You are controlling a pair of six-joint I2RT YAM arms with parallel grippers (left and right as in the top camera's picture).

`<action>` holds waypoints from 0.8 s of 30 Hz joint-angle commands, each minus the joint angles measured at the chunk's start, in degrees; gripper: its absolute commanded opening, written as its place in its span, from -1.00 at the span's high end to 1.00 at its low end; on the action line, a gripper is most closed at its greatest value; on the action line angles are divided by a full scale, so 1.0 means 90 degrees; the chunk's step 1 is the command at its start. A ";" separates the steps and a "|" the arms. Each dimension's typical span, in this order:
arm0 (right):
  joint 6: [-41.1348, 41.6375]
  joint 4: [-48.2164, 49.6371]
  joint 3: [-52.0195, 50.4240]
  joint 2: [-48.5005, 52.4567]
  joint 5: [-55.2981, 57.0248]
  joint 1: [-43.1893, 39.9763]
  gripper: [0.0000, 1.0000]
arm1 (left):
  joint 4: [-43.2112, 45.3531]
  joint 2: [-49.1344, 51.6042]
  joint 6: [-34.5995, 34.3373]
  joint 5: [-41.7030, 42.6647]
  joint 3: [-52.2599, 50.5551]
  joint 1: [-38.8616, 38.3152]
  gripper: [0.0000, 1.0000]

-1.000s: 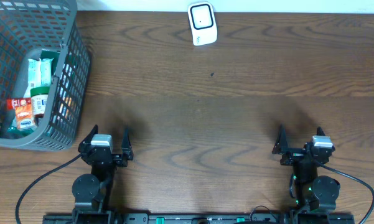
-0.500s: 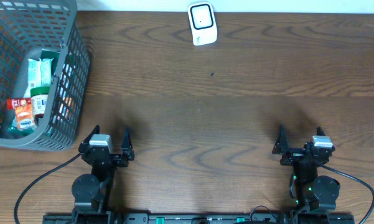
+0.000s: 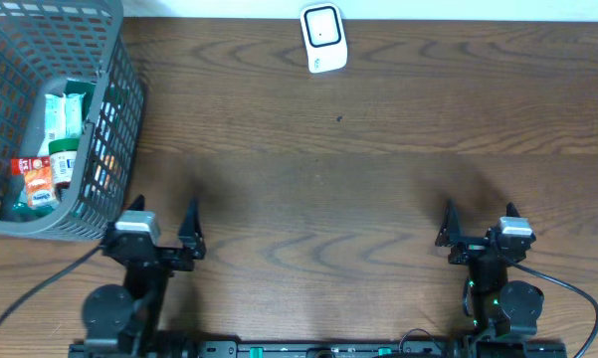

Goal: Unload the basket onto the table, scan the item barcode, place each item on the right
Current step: 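Move the left gripper up and over into the grey basket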

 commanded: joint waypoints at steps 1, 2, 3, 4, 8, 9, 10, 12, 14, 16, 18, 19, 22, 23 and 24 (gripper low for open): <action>0.0083 -0.0022 -0.0010 -0.0029 0.0015 -0.0044 -0.98 | -0.0214 0.0542 -0.0053 0.0102 0.0988 0.0039 -0.66; 0.0083 -0.0022 -0.0010 -0.0029 0.0015 -0.0044 -0.99 | -0.0272 0.0724 -0.0051 0.0102 0.1270 0.0039 -0.67; 0.0083 -0.0022 -0.0010 -0.0029 0.0015 -0.0044 -0.98 | -0.0313 0.0911 -0.0051 0.0100 0.1549 0.0039 -0.66; 0.0083 -0.0022 -0.0010 -0.0029 0.0015 -0.0044 -0.99 | -0.0345 0.1115 -0.0049 0.0100 0.1838 0.0039 -0.66; 0.0083 -0.0022 -0.0010 -0.0029 0.0015 -0.0044 -0.99 | -0.0833 0.2113 0.0061 0.0070 0.3174 0.0039 -0.66; 0.0083 -0.0022 -0.0010 -0.0029 0.0015 -0.0044 -0.99 | -0.1112 0.2482 0.0158 0.0036 0.3650 0.0039 -0.67; 0.0083 -0.0022 -0.0010 -0.0029 0.0015 -0.0044 -0.98 | -0.1389 0.2829 0.0265 0.0005 0.4092 0.0039 -0.66; 0.0083 -0.0022 -0.0010 -0.0029 0.0015 -0.0044 -0.98 | -0.2062 0.3587 0.0444 -0.0092 0.5076 0.0039 -0.67; 0.0083 -0.0022 -0.0010 -0.0029 0.0015 -0.0044 -0.99 | -0.2839 0.4396 0.0590 -0.0250 0.6173 0.0039 -0.66; 0.0080 -0.0022 -0.0010 -0.0029 0.0015 -0.0044 -0.99 | -0.3757 0.5321 0.0816 -0.0333 0.7468 0.0039 -0.66; 0.0083 -0.0022 -0.0010 -0.0029 0.0015 -0.0044 -0.98 | -0.4595 0.6178 0.0945 -0.0381 0.8672 0.0070 -0.66; 0.0083 -0.0022 -0.0010 -0.0029 0.0015 -0.0044 -0.99 | -0.5056 0.6671 0.0954 -0.0379 0.9364 0.0117 -0.67; 0.0083 -0.0022 -0.0010 -0.0029 0.0015 -0.0044 -0.98 | -0.6057 0.7856 0.0954 -0.0376 1.0953 0.0347 -0.66; 0.0083 -0.0022 -0.0010 -0.0029 0.0015 -0.0044 -0.98 | -0.6309 0.8199 0.0954 -0.0379 1.1380 0.0457 -0.67; 0.0083 -0.0022 -0.0010 -0.0029 0.0015 -0.0044 -0.99 | -0.6528 0.8558 0.0957 -0.0379 1.1798 0.0605 -0.66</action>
